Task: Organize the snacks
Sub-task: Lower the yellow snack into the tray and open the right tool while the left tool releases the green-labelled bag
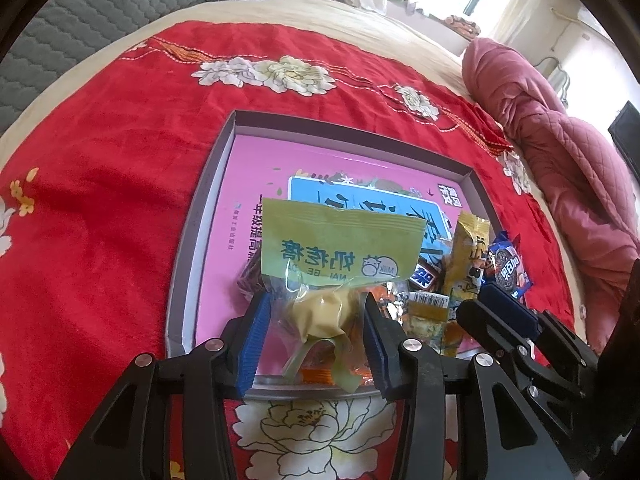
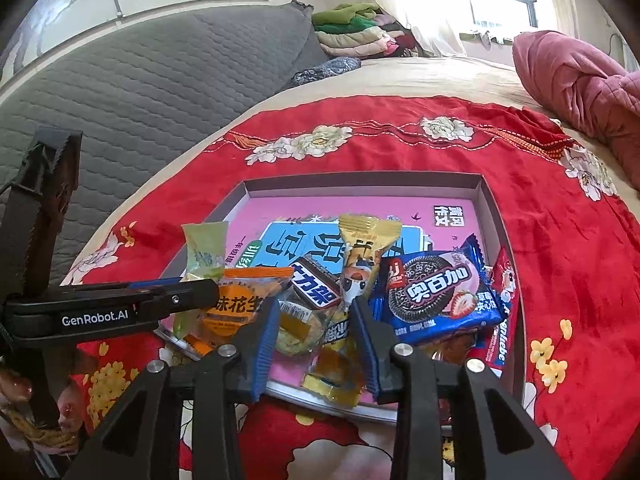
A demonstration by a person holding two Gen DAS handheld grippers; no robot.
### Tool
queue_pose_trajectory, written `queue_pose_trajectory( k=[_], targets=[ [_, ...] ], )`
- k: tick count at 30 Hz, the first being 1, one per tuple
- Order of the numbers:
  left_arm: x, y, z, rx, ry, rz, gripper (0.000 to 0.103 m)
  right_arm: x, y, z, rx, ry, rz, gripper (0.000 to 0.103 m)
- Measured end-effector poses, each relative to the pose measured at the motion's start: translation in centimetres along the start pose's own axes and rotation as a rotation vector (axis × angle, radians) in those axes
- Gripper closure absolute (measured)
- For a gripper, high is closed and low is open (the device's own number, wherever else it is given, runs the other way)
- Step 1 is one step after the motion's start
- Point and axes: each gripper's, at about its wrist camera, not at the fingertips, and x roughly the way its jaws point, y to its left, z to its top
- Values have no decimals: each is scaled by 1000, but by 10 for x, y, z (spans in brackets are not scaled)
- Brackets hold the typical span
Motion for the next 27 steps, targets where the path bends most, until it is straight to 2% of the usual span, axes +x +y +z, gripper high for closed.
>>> queue_pose_trajectory(
  k=[18,27],
  targets=[
    [-1,7,-1,-14,15,20,52,-13,1,4,0,-46,-4,54],
    [-6,7,-2,-15,14,-4,47,-22,-5,5,25,-61,-13,47]
  ],
)
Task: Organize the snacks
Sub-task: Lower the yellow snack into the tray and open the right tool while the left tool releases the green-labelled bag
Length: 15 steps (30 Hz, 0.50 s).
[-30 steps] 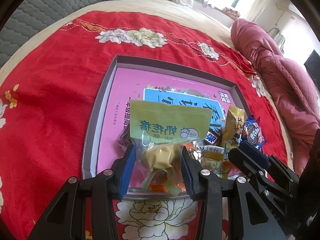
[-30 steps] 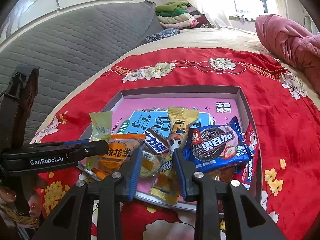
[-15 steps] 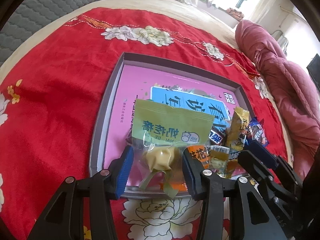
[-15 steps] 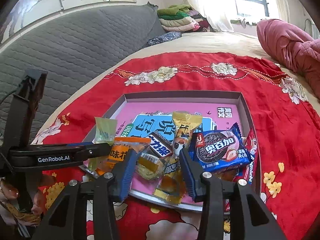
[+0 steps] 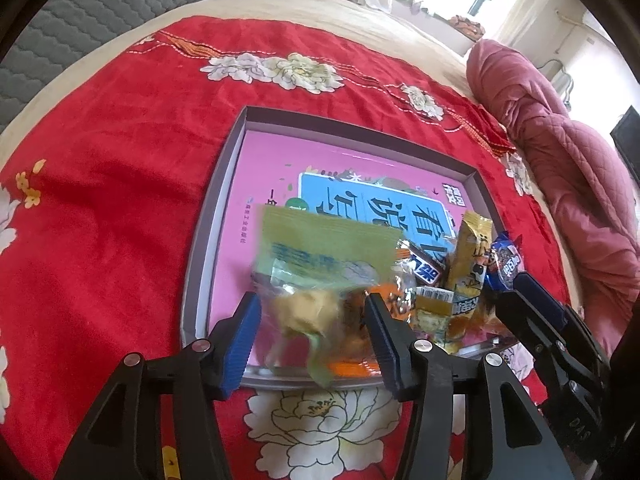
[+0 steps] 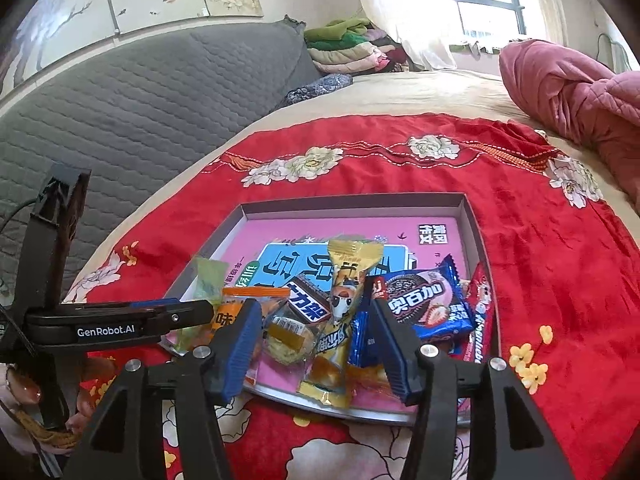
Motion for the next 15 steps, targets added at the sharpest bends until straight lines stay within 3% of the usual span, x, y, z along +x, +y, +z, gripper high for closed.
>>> queue_pose_trajectory(
  k=[15],
  targets=[
    [-14,-5,-13,21,22,-36,46,-27,-23,-17,78,43,-70,46]
  ],
)
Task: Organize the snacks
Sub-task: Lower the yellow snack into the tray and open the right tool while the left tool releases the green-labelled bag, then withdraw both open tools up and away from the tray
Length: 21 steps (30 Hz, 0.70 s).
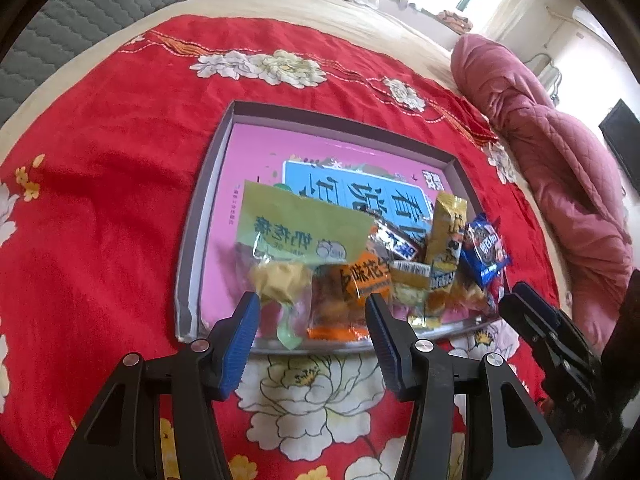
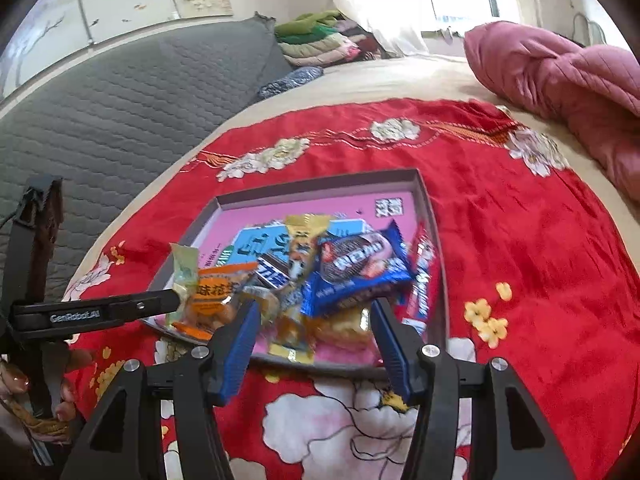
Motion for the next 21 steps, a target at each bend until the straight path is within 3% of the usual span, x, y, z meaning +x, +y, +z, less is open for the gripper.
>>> queue_pose_trajectory(
  k=[6,11,21],
  targets=[
    [6,-5,-9,21,23,13,46,16,-6,-9,-1,84,-60,46],
    [13,-13,-11,53,21,45,46,24,-4,-9,-47,83,-106,46],
    [24,-15,-8,59,31,64,46,52,14,-11,-138,118,-116,46]
  ],
)
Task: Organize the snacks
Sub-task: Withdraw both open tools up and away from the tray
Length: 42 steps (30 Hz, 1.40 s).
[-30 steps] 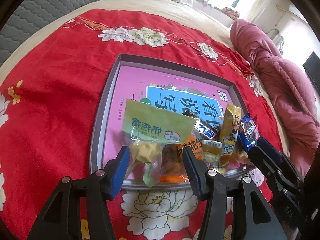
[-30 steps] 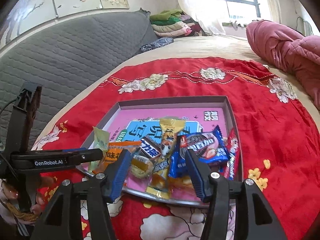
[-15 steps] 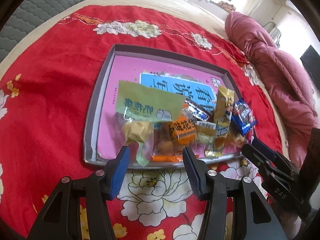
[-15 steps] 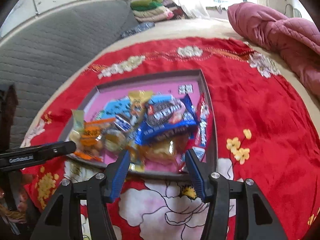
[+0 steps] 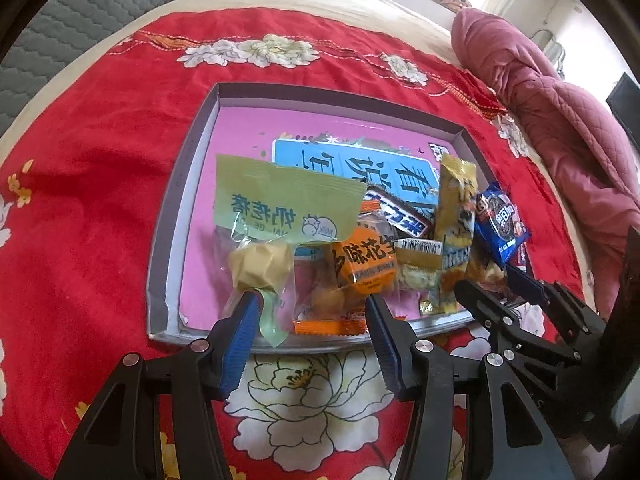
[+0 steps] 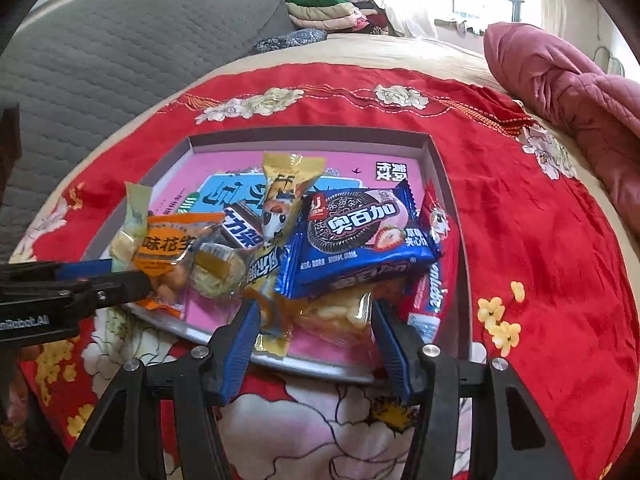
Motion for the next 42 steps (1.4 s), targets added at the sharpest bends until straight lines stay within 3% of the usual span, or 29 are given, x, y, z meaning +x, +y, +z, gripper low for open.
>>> queue_pose_trajectory(
  k=[11,20,27,31,35,42],
  targets=[
    [-1,1,3,-2,-7,3,46,3,1,5,17,-8,26,44],
    [-30,-2,1,24,-52,-12,46,-36,-5,0,53,-115,31,42],
    [-62,-2,2,35,-109,-10,42,-76,-1,2,69,-242,6,29],
    [-78,-1,-1,48,-124,-9,42,-97,0,3,91,-272,-29,20],
    [-87,-2,-8,57,-129,-11,33,-115,3,-6,119,-253,-22,15],
    [-95,-10,-30,95,-90,-7,31,-131,15,-23,155,-158,-42,13]
  ],
)
